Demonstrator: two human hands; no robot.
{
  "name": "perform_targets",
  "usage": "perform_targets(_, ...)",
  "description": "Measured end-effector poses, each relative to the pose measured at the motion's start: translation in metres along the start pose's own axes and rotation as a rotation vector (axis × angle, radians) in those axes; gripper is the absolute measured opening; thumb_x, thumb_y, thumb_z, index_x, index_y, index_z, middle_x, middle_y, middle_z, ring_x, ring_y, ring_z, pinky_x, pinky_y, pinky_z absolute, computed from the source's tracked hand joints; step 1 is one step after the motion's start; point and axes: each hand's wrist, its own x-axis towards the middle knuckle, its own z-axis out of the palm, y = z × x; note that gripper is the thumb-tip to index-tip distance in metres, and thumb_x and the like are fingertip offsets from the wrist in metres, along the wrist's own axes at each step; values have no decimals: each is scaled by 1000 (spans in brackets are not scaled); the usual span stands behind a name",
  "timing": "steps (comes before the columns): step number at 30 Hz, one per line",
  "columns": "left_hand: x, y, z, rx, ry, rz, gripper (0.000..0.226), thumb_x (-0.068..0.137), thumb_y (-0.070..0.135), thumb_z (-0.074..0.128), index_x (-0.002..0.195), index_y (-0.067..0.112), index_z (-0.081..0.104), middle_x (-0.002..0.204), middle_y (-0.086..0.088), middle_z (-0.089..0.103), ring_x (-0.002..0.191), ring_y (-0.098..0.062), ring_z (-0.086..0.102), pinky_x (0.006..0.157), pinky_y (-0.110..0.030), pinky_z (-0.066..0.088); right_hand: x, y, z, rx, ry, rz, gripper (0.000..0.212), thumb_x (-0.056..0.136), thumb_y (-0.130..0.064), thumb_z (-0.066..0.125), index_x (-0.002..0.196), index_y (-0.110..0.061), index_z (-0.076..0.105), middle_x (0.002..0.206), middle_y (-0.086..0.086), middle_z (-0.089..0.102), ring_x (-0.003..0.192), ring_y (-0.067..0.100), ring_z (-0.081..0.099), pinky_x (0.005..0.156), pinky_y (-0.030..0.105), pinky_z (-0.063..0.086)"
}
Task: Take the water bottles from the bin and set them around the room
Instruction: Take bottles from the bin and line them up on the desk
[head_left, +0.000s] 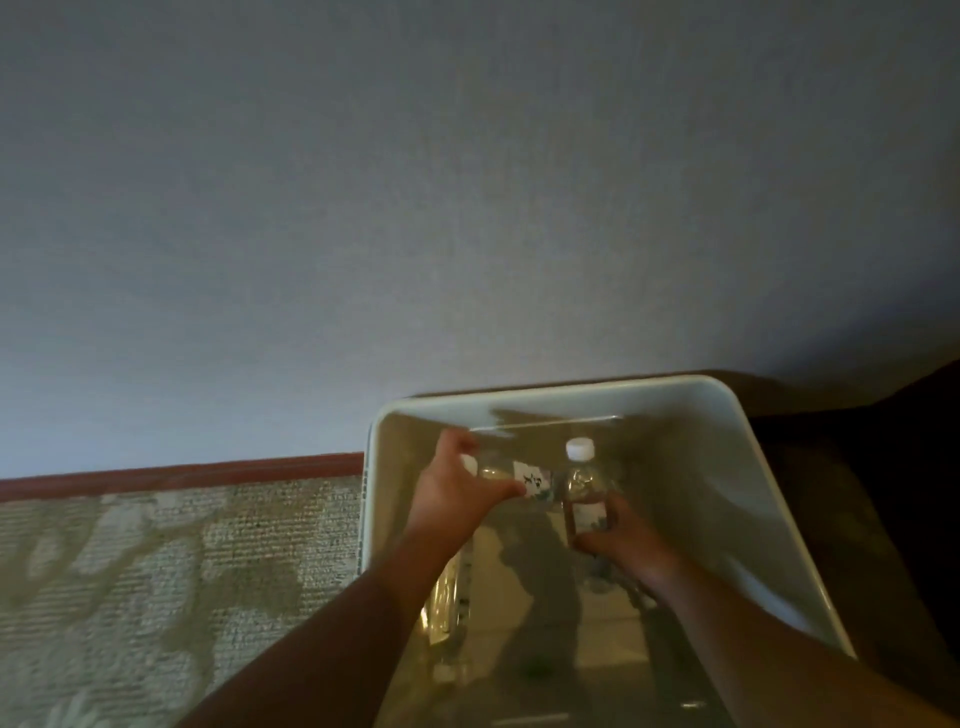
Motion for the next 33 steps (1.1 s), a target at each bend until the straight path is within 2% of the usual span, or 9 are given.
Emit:
perform_targets(3,-19,34,-32,-210,53,22,75,50,31,98,102,51,48,96,13,67,80,0,68,59,-10,54,-30,-52,-2,167,-35,-125,46,76,-5,82,116,-6,61,99,16,71,83,27,70,60,32,58)
perform_targets(5,-32,57,-54,-345,56,31,72,57,24,96,107,45,50,99,10,70,89,-2,70,68,-17,57,-50,-88,-1,202,-52,-193,44,76,-7,82,115,-5,62,97,16,73,81,28,72,61,30,58)
perform_targets(10,-96,141,-161,-612,-16,0,59,57,37,87,110,24,64,104,-1,75,99,-20,73,85,-43,59,-142,-224,25,174,-179,-280,51,73,-25,82,120,-33,64,110,-4,76,105,16,71,81,28,56)
perform_targets(14,-175,203,-277,-577,-18,76,42,67,39,83,106,32,69,107,-5,74,100,-25,72,82,-42,59,-238,-356,73,115,-309,-322,69,66,-64,75,129,-48,50,127,-9,67,116,17,65,101,48,52)
perform_targets(16,-220,231,-342,-578,72,95,42,69,38,82,108,32,69,109,-7,74,101,-29,71,83,-45,58,-290,-424,103,58,-422,-366,60,68,-73,65,122,-51,54,124,-7,69,114,16,67,102,49,51)
perform_targets(20,-316,285,-489,-616,287,136,51,69,43,84,115,27,69,115,-10,71,104,-31,71,82,-44,58,-395,-550,180,-51,-652,-487,64,77,-70,62,126,-30,59,119,2,72,111,20,69,100,47,52)
perform_targets(24,-408,320,-630,-622,527,211,42,72,35,81,112,25,71,115,-12,71,102,-28,71,78,-34,58,-487,-647,278,-133,-823,-640,49,81,-67,63,122,-39,63,124,-4,70,116,17,67,104,50,49)
perform_targets(30,-539,326,-805,-446,784,250,45,74,44,78,116,31,71,112,4,74,106,-18,70,92,-42,55,-608,-735,441,-131,-1060,-868,66,77,-72,67,130,-32,60,129,0,67,123,21,63,104,44,48)
perform_targets(33,-593,311,-870,-427,901,204,31,79,38,79,109,35,75,107,6,77,100,-14,73,86,-37,56,-649,-760,516,-184,-1148,-920,68,79,-65,71,136,-30,57,133,-2,67,125,20,62,106,43,47)
